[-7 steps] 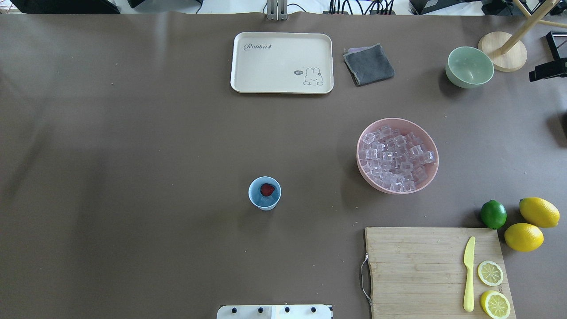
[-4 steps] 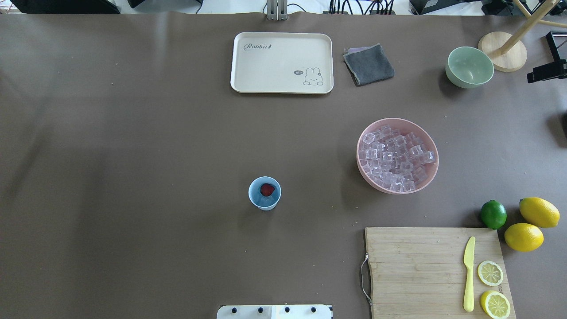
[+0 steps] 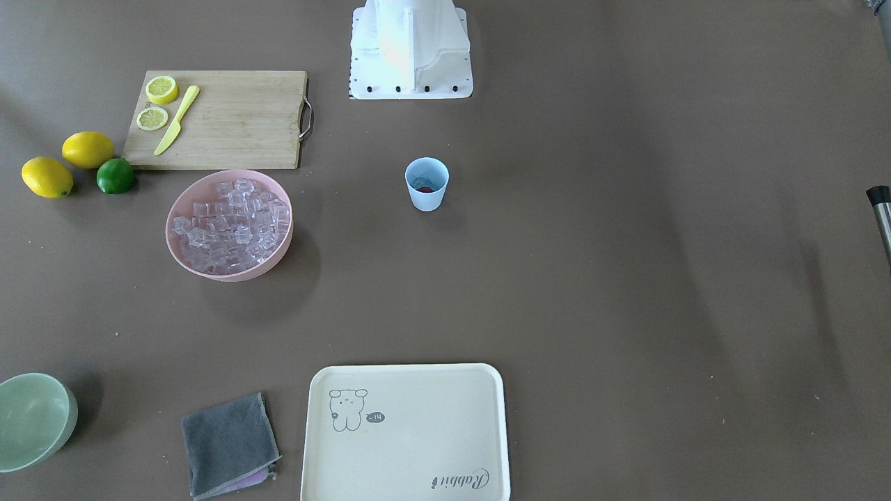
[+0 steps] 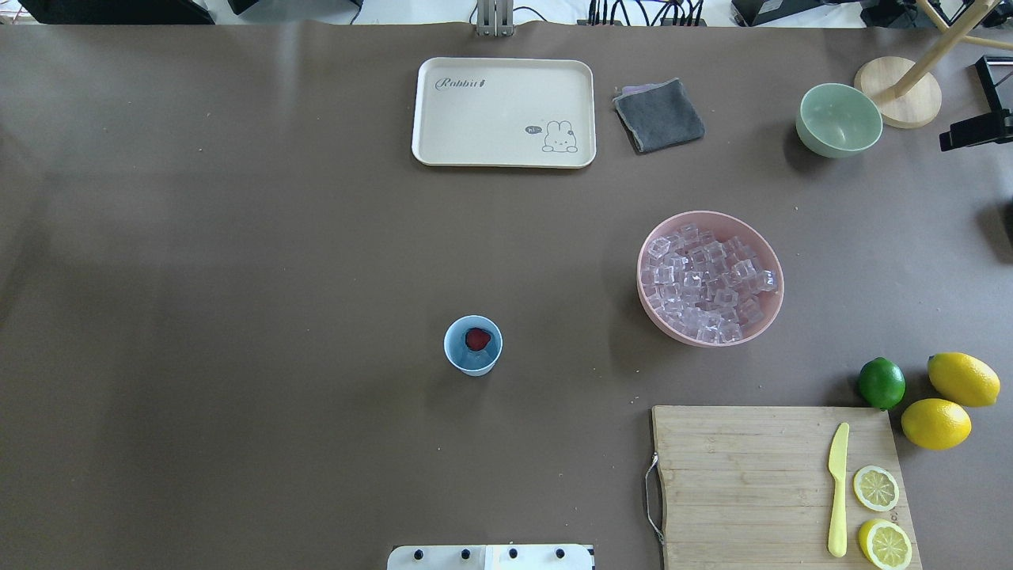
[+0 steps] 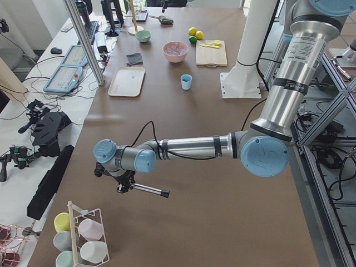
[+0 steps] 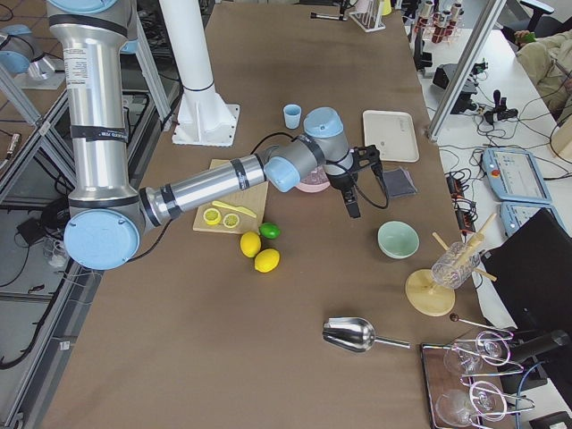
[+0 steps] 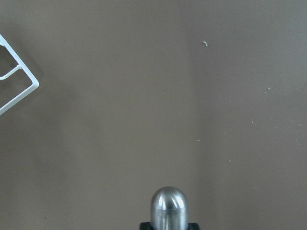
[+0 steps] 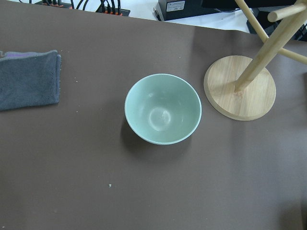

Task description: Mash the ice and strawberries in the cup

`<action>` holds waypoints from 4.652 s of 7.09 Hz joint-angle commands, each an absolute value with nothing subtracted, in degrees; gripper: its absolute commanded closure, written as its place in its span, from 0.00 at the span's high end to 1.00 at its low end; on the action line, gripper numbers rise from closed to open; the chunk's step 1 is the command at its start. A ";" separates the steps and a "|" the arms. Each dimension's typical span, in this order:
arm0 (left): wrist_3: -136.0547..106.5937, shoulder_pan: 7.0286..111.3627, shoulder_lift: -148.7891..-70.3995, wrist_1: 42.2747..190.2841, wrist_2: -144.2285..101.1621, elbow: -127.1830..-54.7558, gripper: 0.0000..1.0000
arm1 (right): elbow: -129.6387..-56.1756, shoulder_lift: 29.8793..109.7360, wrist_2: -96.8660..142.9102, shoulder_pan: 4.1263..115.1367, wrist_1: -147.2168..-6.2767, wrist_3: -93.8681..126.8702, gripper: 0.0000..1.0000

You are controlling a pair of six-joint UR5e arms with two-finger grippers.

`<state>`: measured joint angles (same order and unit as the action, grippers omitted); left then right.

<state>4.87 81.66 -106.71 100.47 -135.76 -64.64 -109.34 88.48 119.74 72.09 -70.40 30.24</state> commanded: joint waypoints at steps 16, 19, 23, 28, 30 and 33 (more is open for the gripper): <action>-3.95 74.53 -107.31 103.36 -120.88 -58.89 0.00 | -110.04 88.59 119.18 70.66 -70.49 29.88 1.00; -5.45 74.53 -107.58 103.27 -120.59 -58.71 0.00 | -110.04 88.86 119.18 70.66 -70.49 29.88 1.00; -5.45 74.27 -107.49 103.27 -120.41 -58.62 0.09 | -110.74 89.64 119.18 70.66 -70.40 29.79 1.00; -5.80 76.19 -107.67 102.84 -120.50 -61.33 0.98 | -112.93 90.35 119.62 70.75 -70.66 29.79 1.00; -5.71 80.58 -108.45 102.05 -121.11 -64.22 0.98 | -113.64 91.76 119.97 70.75 -70.66 29.79 1.00; -5.80 85.24 -111.35 101.16 -127.85 -67.06 0.98 | -111.73 91.50 120.15 70.49 -71.28 29.71 1.00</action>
